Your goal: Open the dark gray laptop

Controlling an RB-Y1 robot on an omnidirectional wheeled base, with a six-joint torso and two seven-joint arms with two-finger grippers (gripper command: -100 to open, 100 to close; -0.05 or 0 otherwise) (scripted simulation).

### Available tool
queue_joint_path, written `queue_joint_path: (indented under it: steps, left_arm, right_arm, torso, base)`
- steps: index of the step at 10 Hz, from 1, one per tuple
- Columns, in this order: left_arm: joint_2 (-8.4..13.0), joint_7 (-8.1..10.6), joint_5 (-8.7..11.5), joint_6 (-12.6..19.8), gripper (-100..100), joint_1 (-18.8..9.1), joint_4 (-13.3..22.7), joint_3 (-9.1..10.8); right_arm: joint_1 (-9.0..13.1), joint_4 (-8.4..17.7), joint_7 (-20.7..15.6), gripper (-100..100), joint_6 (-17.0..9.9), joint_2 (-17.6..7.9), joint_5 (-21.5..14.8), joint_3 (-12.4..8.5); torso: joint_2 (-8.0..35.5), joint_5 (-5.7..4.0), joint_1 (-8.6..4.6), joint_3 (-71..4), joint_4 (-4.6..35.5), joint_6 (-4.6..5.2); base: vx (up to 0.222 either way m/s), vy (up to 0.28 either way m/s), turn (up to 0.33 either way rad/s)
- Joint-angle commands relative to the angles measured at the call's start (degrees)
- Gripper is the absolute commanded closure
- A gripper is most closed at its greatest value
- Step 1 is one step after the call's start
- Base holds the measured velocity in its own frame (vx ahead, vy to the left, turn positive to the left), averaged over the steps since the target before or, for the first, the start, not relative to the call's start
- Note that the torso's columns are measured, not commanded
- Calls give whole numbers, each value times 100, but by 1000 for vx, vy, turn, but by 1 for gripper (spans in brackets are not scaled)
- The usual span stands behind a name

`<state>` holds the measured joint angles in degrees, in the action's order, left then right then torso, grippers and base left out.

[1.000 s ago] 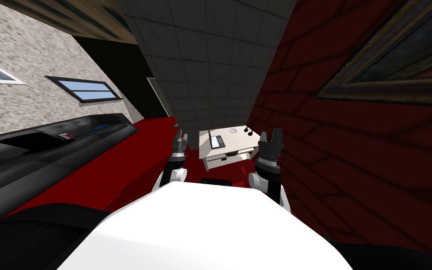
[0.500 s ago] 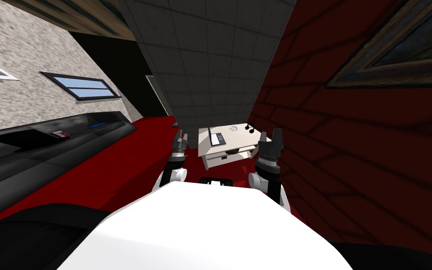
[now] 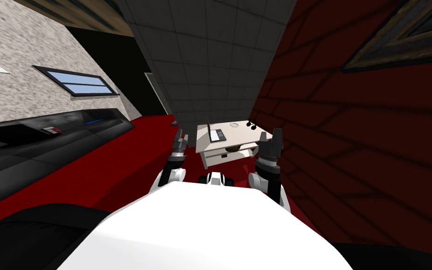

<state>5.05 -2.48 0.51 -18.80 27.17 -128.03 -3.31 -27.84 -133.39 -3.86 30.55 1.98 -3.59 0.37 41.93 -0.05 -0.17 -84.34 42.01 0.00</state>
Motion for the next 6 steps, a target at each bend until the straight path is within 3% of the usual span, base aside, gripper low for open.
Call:
queue_joint_path:
  steps: [1,6]
  left_arm:
    - [143,-72,-57,279,-100,-55,15,66]
    - [207,-197,-162,807,-100,-159,44,211]
  right_arm:
    - [0,0,0,0,0,0,0,0]
    - [0,0,0,0,0,0,0,0]
  torso:
    - [18,1,5,-25,17,0]
    - [40,5,19,-19,29,0]
  base:
    - [62,-77,15]
    - [54,-80,17]
